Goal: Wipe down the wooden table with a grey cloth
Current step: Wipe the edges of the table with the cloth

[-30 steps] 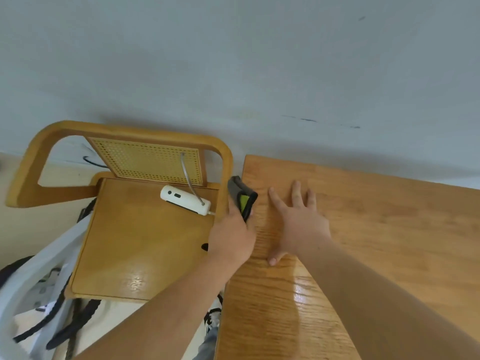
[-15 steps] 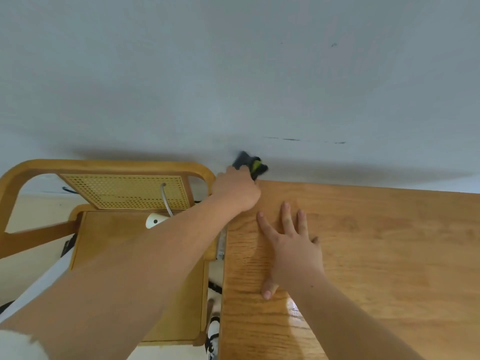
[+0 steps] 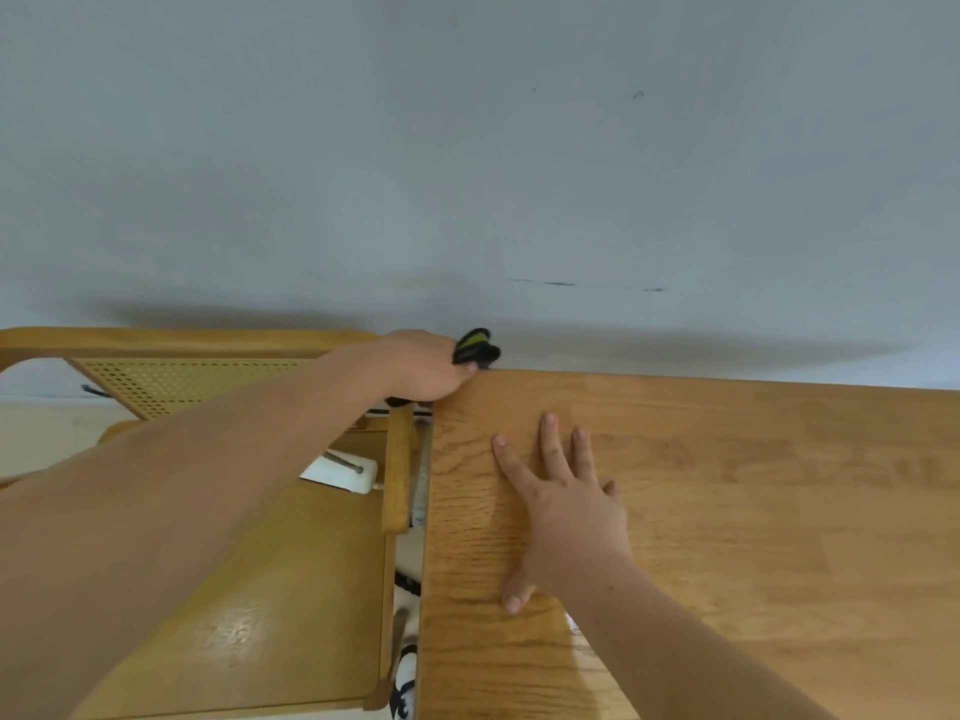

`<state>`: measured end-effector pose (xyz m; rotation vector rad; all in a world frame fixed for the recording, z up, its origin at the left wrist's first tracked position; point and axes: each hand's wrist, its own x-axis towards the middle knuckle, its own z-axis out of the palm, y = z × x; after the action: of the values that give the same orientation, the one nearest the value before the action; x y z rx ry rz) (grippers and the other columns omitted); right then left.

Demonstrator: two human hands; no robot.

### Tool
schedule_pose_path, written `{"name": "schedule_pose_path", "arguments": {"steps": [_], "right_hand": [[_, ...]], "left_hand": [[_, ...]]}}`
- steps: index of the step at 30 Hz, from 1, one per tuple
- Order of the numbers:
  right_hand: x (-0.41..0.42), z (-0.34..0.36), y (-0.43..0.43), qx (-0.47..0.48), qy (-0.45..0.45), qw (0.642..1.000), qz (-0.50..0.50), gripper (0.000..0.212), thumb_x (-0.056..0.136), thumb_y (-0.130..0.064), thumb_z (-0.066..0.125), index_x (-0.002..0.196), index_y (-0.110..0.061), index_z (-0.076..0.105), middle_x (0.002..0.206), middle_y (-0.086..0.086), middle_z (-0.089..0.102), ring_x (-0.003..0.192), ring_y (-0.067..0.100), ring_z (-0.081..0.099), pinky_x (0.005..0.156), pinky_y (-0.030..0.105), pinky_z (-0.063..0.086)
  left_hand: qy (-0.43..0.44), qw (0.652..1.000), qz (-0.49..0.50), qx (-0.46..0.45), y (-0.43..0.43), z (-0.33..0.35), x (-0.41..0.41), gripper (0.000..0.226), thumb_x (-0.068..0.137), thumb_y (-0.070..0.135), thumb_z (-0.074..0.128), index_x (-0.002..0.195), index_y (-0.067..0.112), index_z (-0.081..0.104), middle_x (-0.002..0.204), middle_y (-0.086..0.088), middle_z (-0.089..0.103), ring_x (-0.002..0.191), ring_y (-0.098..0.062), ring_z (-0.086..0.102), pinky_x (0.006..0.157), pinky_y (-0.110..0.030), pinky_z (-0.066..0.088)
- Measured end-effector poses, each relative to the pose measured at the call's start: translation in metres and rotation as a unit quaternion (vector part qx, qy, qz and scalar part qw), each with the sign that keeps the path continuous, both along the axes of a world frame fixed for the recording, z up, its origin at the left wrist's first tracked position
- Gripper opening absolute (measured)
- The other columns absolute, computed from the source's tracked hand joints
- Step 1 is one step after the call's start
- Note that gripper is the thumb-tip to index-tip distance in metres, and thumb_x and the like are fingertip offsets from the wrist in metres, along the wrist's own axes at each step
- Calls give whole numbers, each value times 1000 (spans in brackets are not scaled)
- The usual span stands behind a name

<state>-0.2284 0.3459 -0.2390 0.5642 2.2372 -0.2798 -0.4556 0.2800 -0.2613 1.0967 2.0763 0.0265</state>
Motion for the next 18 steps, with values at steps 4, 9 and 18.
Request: {"name": "schedule_pose_path", "arguments": {"steps": [4,9,18], "right_hand": [[1,-1,2,8,9,1000,17,165,50,-61,96,144,-54,-39,151,1,-56,147,39,-38,120,71,18],[10,-1,6,-8,42,998,47,161,50,-73,89,151,-48,-34,158,4,-48,150,39,-33,120,66,23],[55,37,142,-42,128,991,5,119,70,-62,86,160,-49,9,173,-9,-3,158,27,13,113,54,43]], "left_hand": [[13,999,8,30,29,2,23,38,108,47,34,90,24,57,88,-3,65,78,-18,60,71,-35,47],[-4,988,7,152,66,9,77,34,106,48,40,90,25,58,80,3,67,76,-18,64,75,-38,53],[175,980,93,12,39,-8,72,41,105,55,32,123,27,56,114,-4,64,108,-29,59,92,-43,48]]}}
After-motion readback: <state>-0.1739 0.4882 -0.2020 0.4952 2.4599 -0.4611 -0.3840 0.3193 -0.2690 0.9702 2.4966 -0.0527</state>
